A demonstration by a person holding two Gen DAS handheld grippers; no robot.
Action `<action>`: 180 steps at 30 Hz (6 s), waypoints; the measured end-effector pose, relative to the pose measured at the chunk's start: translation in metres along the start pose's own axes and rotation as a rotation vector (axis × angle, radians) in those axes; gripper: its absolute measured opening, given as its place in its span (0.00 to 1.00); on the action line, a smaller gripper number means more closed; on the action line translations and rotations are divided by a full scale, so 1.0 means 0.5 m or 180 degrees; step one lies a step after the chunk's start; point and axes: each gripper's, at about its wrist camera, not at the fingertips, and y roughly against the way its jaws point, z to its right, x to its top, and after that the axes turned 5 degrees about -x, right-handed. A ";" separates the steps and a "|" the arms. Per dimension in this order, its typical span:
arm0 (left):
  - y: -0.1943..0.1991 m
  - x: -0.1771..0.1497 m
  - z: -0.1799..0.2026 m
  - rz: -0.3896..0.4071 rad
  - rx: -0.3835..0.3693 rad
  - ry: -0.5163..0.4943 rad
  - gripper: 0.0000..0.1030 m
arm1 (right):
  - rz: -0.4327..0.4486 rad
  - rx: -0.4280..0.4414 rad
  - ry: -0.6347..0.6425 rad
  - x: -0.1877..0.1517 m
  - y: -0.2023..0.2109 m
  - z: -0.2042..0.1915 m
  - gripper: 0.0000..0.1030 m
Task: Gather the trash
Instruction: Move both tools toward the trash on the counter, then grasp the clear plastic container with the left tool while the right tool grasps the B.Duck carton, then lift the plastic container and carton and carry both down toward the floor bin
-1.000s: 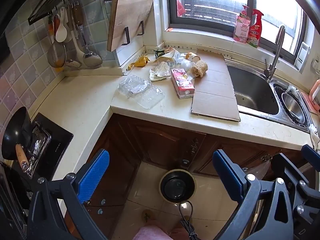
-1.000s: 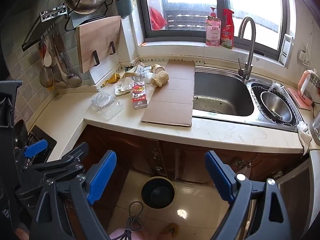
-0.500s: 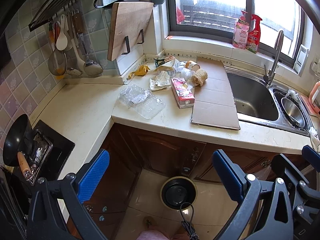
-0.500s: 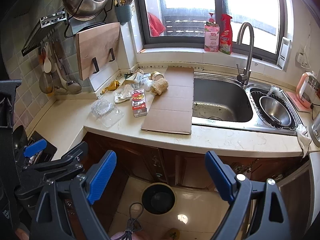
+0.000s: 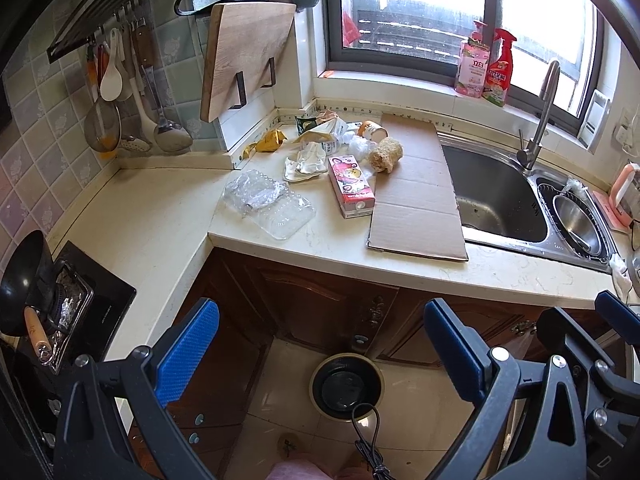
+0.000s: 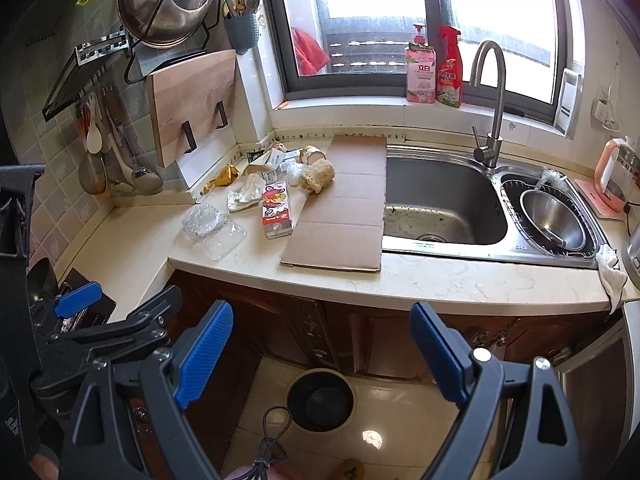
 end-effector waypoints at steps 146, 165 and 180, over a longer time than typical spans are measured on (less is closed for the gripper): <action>-0.705 0.254 -0.269 -0.1345 0.0128 0.1139 0.90 | -0.1181 0.0335 0.0288 0.211 -0.631 -0.237 0.49; -0.413 0.106 -0.156 -0.1164 -0.0487 0.0509 0.90 | -0.1013 0.0659 0.0012 0.085 -0.385 -0.119 0.49; -0.321 -0.060 -0.060 -0.1218 -0.0880 0.0132 0.91 | -0.1023 0.0734 0.0084 -0.050 -0.263 -0.022 0.49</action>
